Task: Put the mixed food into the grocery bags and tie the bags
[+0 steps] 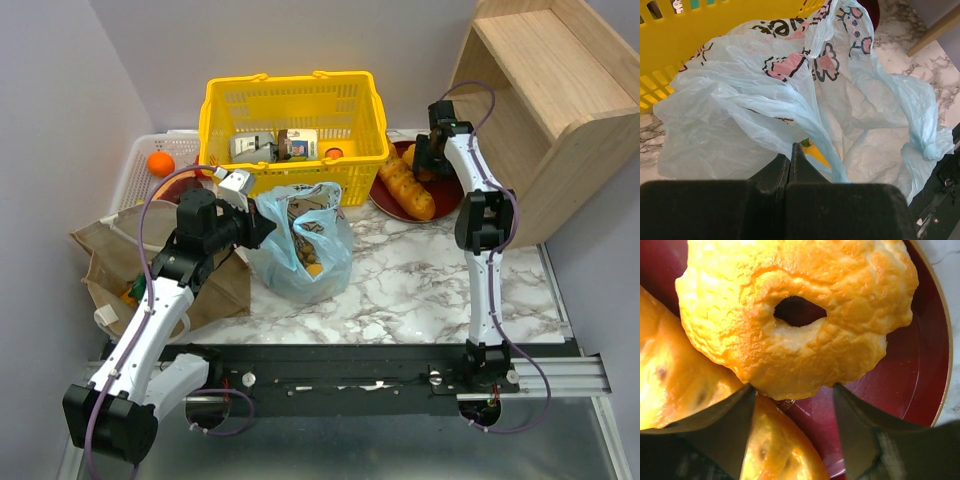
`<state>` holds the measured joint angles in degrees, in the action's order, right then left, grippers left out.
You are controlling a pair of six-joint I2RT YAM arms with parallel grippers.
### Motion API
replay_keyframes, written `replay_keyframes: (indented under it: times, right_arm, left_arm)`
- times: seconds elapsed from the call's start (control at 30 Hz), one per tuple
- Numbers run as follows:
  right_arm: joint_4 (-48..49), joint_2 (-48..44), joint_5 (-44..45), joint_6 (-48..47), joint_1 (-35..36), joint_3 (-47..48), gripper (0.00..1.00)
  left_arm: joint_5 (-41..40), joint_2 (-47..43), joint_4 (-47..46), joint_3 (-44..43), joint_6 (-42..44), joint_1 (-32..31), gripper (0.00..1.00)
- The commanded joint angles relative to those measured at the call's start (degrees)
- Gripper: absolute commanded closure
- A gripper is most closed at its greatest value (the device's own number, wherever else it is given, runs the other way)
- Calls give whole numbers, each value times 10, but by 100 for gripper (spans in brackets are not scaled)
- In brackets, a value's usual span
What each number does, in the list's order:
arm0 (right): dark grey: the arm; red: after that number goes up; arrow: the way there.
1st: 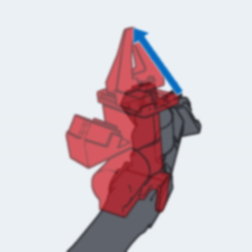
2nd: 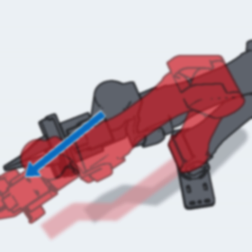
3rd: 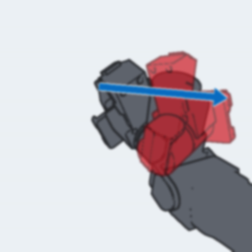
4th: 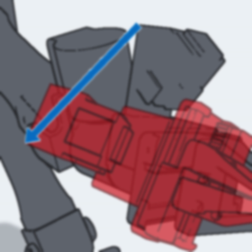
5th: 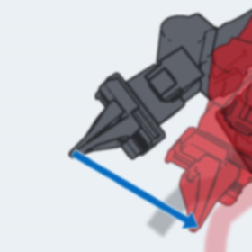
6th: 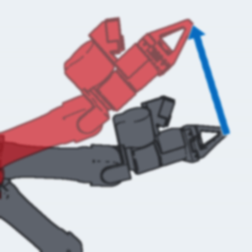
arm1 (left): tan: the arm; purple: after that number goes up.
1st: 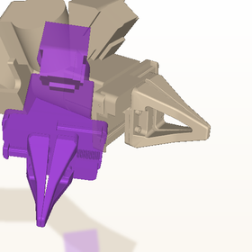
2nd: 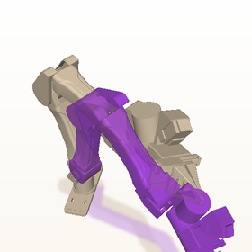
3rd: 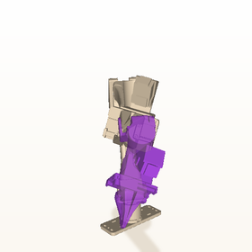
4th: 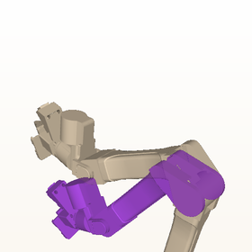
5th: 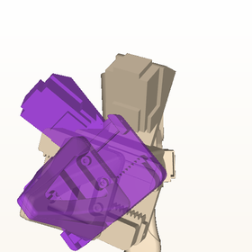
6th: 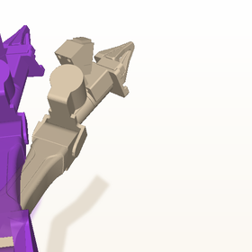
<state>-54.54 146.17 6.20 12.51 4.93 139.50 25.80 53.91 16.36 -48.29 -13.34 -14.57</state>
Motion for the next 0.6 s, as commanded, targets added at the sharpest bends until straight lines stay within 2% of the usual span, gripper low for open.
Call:
replay_keyframes:
  times: [0.0, 0.27, 0.3, 0.4, 0.47, 0.57]
  right_arm:
    - [-34, 32, -37, 10, -10, 14, 42]
    - [-37, 33, -36, 11, -11, 20, 61]
    - [-36, 32, -42, 11, -11, 19, 80]
    - [-23, 23, -51, 7, -10, 4, 99]
    - [-14, 14, -56, 3, -11, -8, 99]
    - [34, -32, -59, -1, -9, -80, 99]
  left_arm:
    - [9, -15, -7, 6, 0, 4, 100]
    - [1, -31, -5, 11, 2, 5, 100]
    - [1, -33, -5, 12, 1, 5, 100]
    - [0, -34, -5, 14, 2, 5, 100]
    - [1, -34, -5, 13, 2, 5, 100]
    - [3, -33, -7, 14, 2, 5, 100]
